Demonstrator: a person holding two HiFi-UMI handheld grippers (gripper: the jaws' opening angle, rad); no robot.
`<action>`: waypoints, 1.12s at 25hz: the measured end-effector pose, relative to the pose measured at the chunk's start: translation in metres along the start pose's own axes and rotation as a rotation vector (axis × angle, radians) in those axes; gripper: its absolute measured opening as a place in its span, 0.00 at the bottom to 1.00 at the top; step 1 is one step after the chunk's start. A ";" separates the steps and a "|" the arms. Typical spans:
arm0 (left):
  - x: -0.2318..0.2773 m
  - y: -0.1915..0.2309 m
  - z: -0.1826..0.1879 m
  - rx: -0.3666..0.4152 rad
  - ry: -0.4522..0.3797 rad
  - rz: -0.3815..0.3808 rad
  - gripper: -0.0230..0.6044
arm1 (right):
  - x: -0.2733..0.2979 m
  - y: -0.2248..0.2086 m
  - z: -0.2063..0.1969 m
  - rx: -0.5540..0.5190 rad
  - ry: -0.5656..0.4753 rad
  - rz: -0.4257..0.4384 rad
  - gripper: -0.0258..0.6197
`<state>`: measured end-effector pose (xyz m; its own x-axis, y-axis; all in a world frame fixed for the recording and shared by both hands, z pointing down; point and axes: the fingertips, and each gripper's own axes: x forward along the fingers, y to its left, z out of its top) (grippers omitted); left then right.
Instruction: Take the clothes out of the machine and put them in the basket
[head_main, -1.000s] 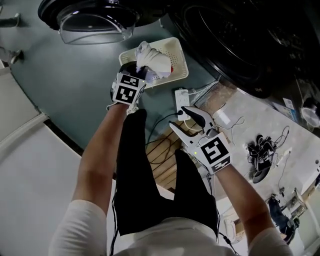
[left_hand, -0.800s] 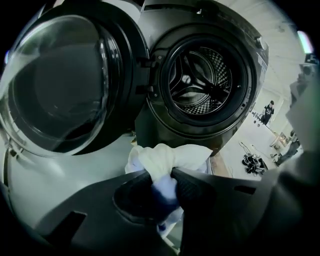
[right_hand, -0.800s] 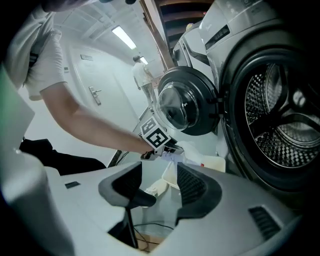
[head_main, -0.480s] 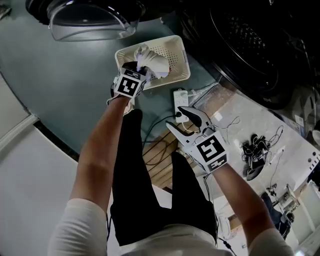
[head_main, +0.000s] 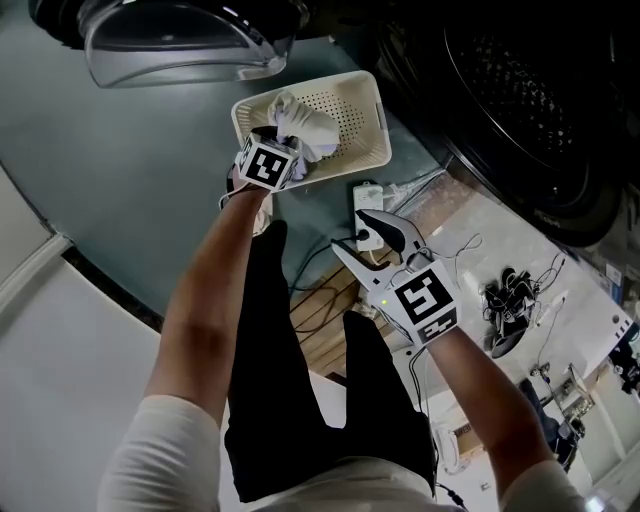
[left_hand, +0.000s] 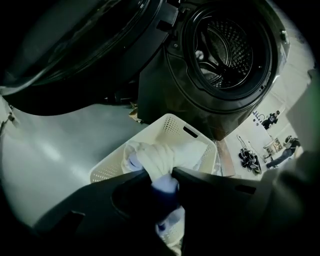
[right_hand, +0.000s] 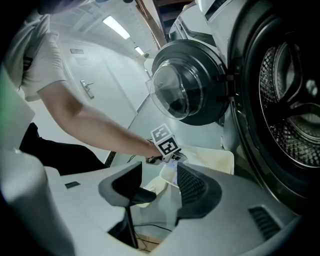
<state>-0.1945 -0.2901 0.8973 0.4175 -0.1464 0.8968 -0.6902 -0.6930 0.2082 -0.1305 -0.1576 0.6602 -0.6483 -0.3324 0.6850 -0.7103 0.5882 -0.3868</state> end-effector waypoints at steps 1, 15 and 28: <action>0.005 0.002 -0.003 -0.005 0.007 -0.002 0.20 | 0.004 -0.003 -0.002 -0.003 0.007 0.000 0.38; 0.021 0.009 -0.020 -0.085 0.016 -0.069 0.42 | 0.036 -0.011 0.003 -0.009 0.031 0.006 0.38; -0.069 -0.014 0.006 -0.105 -0.085 -0.060 0.39 | -0.003 0.016 0.032 -0.038 -0.040 0.008 0.38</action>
<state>-0.2100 -0.2746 0.8297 0.5055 -0.1688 0.8462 -0.7187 -0.6250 0.3047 -0.1486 -0.1704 0.6322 -0.6650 -0.3562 0.6564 -0.6944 0.6184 -0.3679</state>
